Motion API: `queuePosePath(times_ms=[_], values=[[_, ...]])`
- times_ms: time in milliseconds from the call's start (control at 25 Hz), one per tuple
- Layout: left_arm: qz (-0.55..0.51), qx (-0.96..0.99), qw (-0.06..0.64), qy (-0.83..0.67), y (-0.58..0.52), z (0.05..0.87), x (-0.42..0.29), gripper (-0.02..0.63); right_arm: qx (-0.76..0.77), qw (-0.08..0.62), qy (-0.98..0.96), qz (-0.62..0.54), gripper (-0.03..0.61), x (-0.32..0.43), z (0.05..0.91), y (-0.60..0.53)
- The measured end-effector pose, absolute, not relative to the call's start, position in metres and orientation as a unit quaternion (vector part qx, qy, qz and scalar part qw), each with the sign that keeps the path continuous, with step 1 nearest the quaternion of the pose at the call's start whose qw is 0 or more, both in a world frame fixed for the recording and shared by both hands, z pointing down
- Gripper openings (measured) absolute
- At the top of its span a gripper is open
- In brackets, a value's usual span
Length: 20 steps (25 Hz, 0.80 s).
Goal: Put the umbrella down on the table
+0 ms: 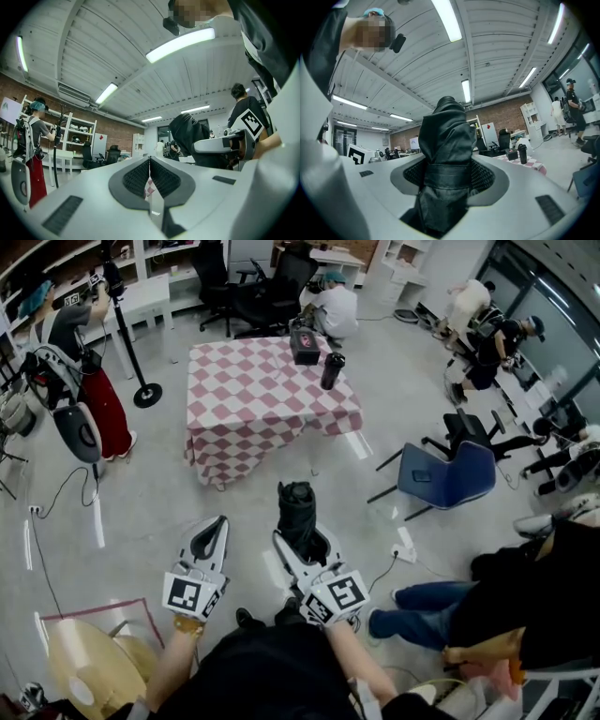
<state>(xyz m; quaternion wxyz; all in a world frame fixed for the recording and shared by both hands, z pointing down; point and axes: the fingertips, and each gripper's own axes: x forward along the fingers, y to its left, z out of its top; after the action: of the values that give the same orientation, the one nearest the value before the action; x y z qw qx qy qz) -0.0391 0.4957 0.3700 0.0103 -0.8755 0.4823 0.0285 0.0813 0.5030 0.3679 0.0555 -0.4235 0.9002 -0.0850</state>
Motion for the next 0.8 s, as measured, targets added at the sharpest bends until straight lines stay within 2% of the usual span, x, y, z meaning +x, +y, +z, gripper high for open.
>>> queuePosePath(times_ms=[280,800], values=[[0.019,-0.88,0.011,0.474,0.481,0.37,-0.029,0.014,-0.427,0.06,0.898,-0.084,0.242,0.086,0.369,0.491],[0.001,-0.866,0.012,0.499,0.421,0.37,0.054,0.014,-0.407,0.066,0.904,-0.115,0.242,0.169,0.389,0.423]])
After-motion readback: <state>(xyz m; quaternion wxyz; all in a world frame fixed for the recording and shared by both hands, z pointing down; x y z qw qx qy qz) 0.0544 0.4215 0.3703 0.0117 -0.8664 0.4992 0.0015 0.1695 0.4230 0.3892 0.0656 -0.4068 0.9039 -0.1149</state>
